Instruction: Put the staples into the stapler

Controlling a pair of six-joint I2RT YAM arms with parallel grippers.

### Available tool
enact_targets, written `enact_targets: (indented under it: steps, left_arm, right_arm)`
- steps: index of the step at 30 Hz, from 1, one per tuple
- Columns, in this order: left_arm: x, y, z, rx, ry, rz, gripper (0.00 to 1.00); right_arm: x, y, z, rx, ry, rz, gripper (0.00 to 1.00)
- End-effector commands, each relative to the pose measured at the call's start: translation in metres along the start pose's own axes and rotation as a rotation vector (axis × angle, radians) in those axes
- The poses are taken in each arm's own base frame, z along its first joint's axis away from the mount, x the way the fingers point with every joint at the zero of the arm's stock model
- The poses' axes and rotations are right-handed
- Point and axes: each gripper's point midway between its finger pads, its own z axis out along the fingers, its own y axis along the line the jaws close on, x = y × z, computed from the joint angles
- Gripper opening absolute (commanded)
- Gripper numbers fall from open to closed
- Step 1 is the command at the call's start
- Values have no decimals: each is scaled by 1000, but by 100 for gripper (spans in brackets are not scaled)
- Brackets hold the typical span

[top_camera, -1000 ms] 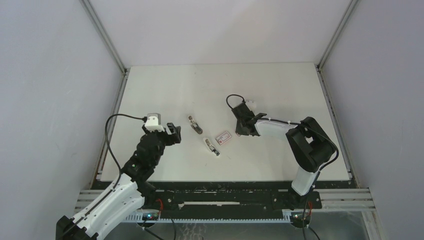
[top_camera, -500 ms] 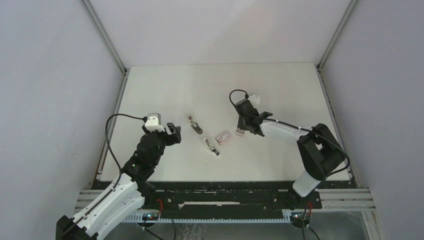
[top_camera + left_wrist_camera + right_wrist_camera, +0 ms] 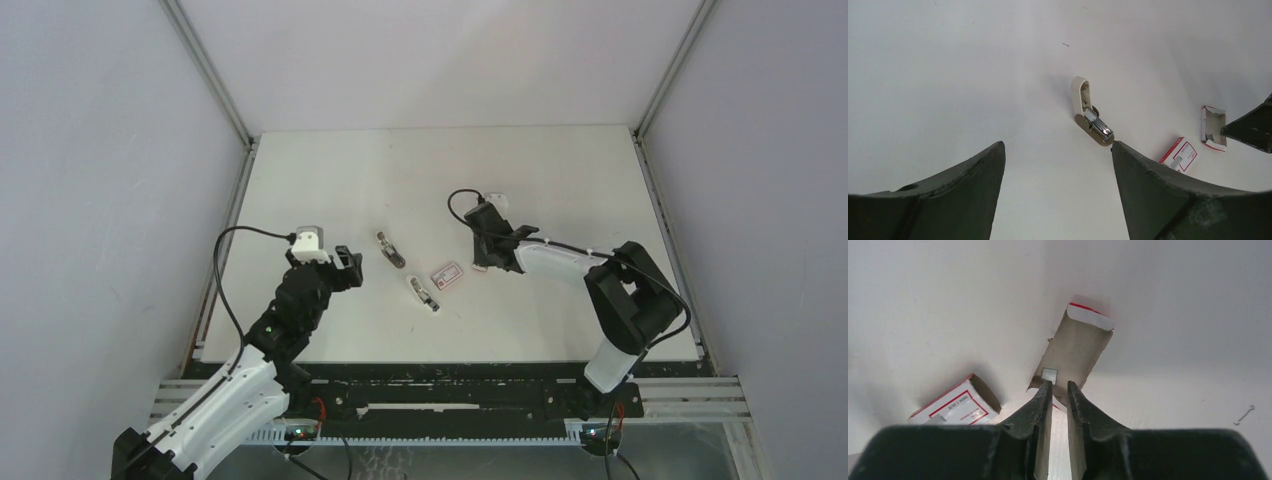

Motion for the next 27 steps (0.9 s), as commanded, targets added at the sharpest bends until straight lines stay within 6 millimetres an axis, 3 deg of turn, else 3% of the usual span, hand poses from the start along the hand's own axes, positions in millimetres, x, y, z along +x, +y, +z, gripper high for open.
enact_targets:
  steps: [1, 21, 23, 25, 27]
  left_arm:
    - [-13, -5, 1, 13, -35, 8, 82]
    - [-10, -5, 3, 11, -21, 13, 82]
    - [-10, -5, 3, 10, -22, 13, 82]
    - [-10, -5, 2, 12, -22, 12, 82]
    - [-10, -5, 3, 11, -22, 13, 82]
  right_arm:
    - [0, 9, 9, -12, 7, -36, 16]
    - [6, 12, 24, 27, 49, -87, 14]
    - [8, 10, 24, 41, 54, -100, 11]
    - [10, 9, 24, 48, 59, -112, 1]
    - [11, 6, 24, 59, 60, -122, 0]
